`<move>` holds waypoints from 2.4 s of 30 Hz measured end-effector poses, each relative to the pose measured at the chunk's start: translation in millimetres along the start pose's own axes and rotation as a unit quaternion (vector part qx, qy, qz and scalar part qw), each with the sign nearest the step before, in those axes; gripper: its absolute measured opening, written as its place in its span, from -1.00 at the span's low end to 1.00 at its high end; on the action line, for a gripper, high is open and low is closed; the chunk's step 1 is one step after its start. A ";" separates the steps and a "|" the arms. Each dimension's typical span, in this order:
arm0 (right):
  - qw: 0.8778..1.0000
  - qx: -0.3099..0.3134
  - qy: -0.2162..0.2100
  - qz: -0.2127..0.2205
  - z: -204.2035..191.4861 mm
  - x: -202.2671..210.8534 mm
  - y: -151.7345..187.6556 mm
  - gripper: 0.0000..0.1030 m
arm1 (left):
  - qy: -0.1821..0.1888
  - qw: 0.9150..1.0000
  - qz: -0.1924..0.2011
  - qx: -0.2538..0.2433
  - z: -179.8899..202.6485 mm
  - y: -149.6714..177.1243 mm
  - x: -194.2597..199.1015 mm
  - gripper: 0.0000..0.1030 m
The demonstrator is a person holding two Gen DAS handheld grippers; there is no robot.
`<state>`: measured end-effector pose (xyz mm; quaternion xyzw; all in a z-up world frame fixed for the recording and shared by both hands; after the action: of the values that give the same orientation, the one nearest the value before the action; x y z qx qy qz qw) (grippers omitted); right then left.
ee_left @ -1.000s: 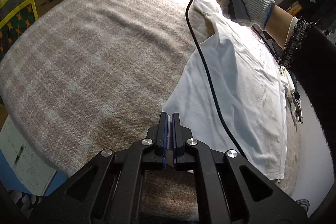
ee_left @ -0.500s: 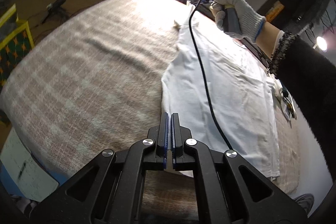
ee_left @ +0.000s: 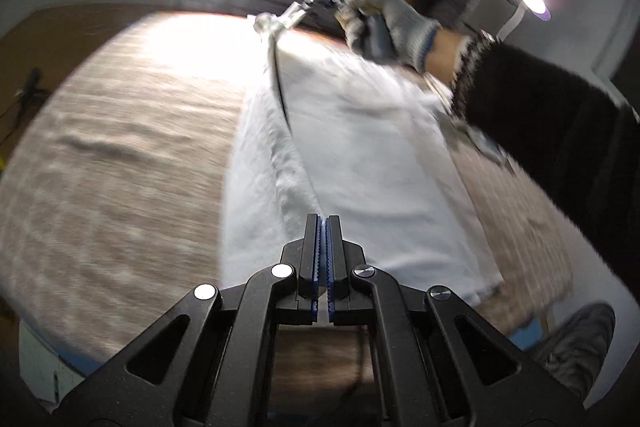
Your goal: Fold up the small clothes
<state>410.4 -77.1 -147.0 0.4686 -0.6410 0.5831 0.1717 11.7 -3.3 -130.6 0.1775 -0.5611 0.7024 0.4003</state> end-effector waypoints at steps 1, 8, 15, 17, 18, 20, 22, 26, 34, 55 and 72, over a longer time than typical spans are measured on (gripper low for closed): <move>1.000 -0.009 0.008 -0.002 13.7 1.9 2.6 -1.00 | 0.007 1.000 -0.013 -0.007 6.9 2.3 -7.2 -1.00; 0.995 -0.061 0.077 -0.027 93.8 6.8 17.6 -0.60 | 0.020 0.998 -0.054 -0.032 34.4 7.7 -34.4 -1.00; 0.994 -0.070 0.083 -0.003 118.7 56.7 25.0 -0.26 | 0.067 0.994 -0.062 -0.062 50.2 17.2 -24.4 -0.99; 0.994 -0.071 0.082 0.003 125.3 77.3 32.6 -0.26 | 0.082 0.992 -0.062 -0.072 54.0 21.4 -15.2 -0.80; 0.994 -0.073 0.079 0.006 126.9 87.3 36.3 -0.26 | 0.094 0.991 -0.060 -0.079 56.6 25.0 -9.3 -0.74; 0.994 -0.080 0.071 0.011 133.5 109.8 50.6 -0.26 | 0.108 0.988 -0.058 -0.090 59.5 29.4 2.0 -0.56; 0.994 -0.085 0.068 0.017 138.4 133.6 65.5 -0.24 | 0.118 0.987 -0.055 -0.098 60.1 34.1 13.5 -0.55; 0.994 -0.091 0.052 0.024 138.4 178.1 99.5 -0.23 | 0.094 0.989 -0.046 -0.108 50.7 39.4 32.5 -0.54; 0.997 -0.068 -0.034 -0.024 85.3 228.2 206.0 -0.23 | -0.007 0.998 -0.049 0.026 -37.7 31.9 28.6 -0.54; 0.981 0.032 -0.052 -0.184 -66.5 165.5 361.2 -0.37 | -0.016 0.995 -0.068 0.077 -66.8 53.3 14.1 -0.54; 0.989 -0.003 -0.069 -0.134 -57.6 195.3 357.0 -1.00 | -0.015 0.995 -0.057 0.075 -65.5 54.7 23.1 -0.54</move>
<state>7.5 -145.6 -191.7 0.5885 -0.5845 0.5196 0.2050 -31.2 63.3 -169.9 0.2495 -0.5015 0.7161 0.4165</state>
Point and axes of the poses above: each gripper's, at about its wrist camera, not at the fingertips, and x roughly against the way its jaws point, z to its right, y to its underside, the point moved 1 cm from there along -x, roughly the way its jaws point, and after that the axes turned 6 degrees about -x, right-handed, at the moved point
